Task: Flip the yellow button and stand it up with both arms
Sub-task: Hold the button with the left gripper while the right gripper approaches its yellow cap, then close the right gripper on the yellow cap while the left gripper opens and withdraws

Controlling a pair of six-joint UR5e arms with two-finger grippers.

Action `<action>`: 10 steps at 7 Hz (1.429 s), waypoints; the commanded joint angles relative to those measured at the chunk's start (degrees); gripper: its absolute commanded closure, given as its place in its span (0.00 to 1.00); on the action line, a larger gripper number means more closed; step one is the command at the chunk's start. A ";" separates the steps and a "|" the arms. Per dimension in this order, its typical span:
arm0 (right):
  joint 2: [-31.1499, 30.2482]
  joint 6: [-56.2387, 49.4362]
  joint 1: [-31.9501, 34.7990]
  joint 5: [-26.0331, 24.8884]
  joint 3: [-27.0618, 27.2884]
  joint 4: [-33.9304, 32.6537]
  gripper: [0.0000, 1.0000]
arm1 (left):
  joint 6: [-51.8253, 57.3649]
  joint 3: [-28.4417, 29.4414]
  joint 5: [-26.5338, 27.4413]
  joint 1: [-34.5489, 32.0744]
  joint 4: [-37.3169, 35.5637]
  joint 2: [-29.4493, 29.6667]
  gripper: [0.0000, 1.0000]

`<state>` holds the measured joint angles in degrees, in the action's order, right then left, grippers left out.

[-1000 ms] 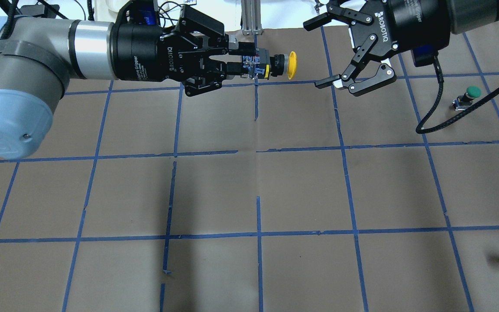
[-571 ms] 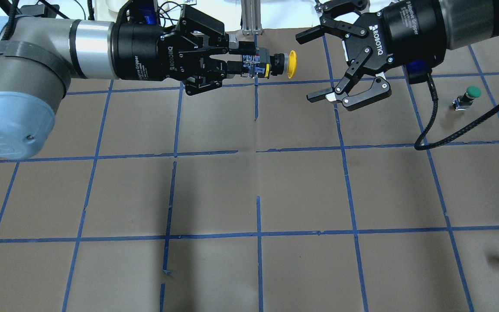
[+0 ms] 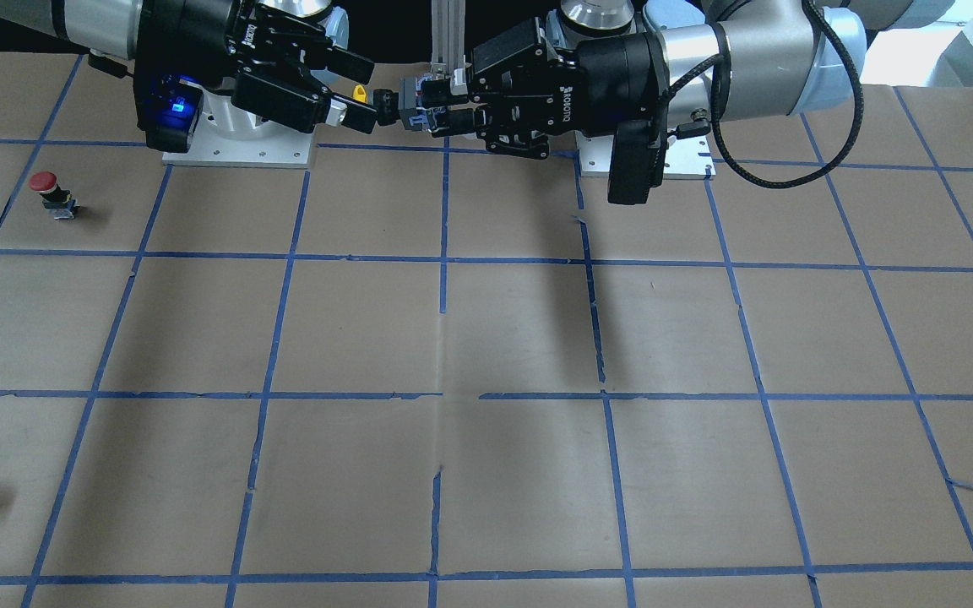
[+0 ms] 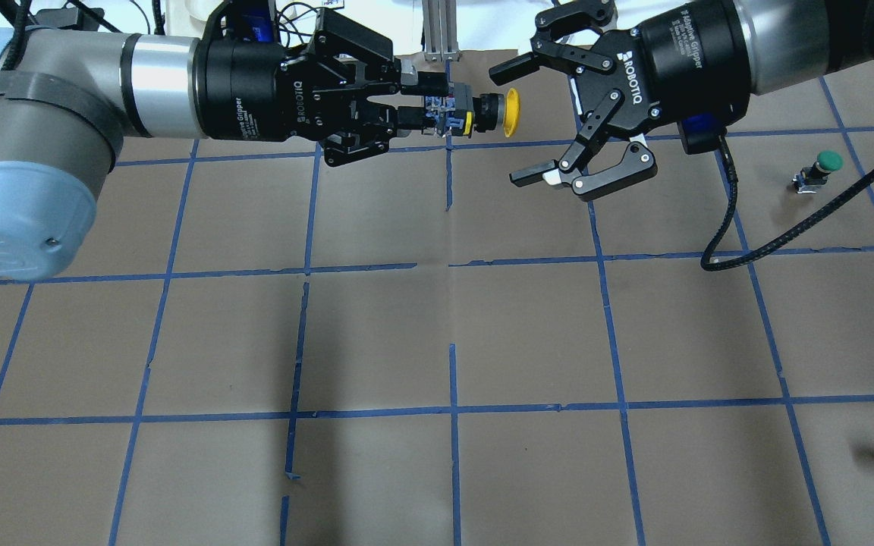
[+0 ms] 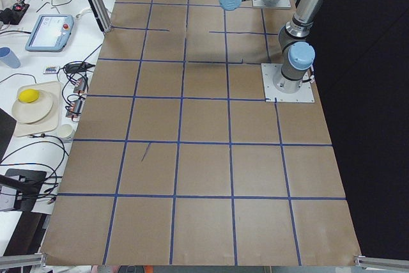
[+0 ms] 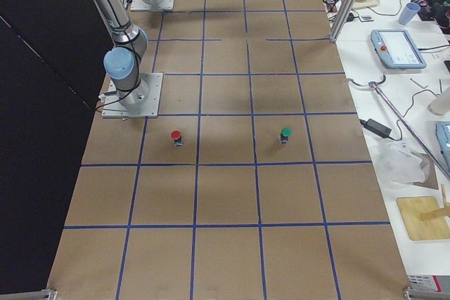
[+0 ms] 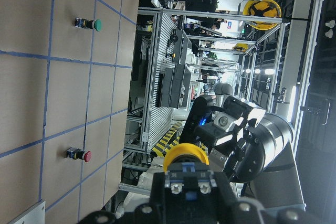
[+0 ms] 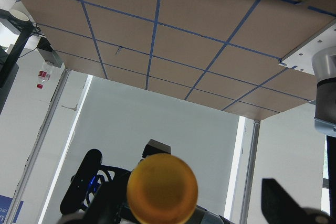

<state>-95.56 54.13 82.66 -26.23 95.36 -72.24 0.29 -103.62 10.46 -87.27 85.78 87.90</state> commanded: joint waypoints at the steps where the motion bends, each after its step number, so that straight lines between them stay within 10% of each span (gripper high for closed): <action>1: 0.02 0.01 0.04 0.04 0.09 -0.18 0.20 | 0.06 -0.09 0.00 0.00 -0.09 0.08 0.98; 3: 0.02 0.01 0.04 0.04 0.09 -0.09 0.60 | 0.06 -0.18 0.09 0.00 -0.53 -0.18 0.98; 6: -0.24 0.10 -0.05 -0.13 0.17 0.26 0.82 | -0.20 -0.18 0.26 0.00 -0.44 -0.18 0.97; 7: -0.16 0.10 -0.05 -0.13 0.17 0.35 0.84 | -1.94 -0.18 0.79 0.00 -0.53 -0.18 0.37; 8: -0.24 0.10 -0.13 -0.13 0.09 0.35 0.85 | -4.14 0.00 0.79 0.00 -0.70 -0.18 0.01; 10: 0.02 0.10 -0.40 -0.39 0.09 0.09 0.92 | -4.33 0.00 0.79 0.00 -0.88 -0.01 0.00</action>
<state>-95.68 54.23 82.44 -26.35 95.47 -71.95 -3.66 -103.66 11.23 -87.28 84.98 87.76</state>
